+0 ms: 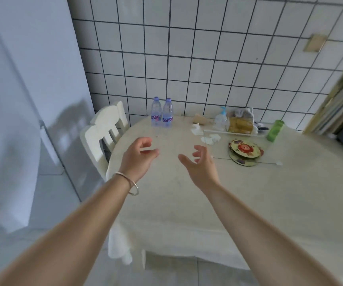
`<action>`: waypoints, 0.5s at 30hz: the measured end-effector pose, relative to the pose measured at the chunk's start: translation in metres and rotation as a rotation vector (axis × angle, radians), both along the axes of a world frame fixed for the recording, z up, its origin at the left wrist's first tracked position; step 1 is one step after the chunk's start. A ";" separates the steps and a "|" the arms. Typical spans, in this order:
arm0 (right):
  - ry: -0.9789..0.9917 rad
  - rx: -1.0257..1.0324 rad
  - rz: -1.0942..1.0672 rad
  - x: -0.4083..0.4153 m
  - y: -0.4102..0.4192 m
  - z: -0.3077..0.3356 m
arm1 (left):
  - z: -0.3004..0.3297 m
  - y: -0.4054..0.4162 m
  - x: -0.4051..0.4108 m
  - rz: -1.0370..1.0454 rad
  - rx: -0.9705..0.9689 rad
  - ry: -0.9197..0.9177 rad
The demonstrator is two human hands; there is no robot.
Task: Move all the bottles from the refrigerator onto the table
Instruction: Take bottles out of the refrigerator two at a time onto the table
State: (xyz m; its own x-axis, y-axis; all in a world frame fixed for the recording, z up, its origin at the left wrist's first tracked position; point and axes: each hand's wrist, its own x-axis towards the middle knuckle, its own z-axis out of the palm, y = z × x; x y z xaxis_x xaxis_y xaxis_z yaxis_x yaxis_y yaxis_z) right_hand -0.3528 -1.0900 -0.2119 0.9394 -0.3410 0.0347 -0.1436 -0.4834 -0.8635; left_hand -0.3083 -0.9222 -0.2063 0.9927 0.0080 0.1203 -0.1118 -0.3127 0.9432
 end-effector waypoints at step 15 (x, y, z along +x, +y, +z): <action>0.061 -0.037 0.085 -0.218 0.114 -0.004 | -0.021 0.123 -0.227 -0.076 0.201 -0.152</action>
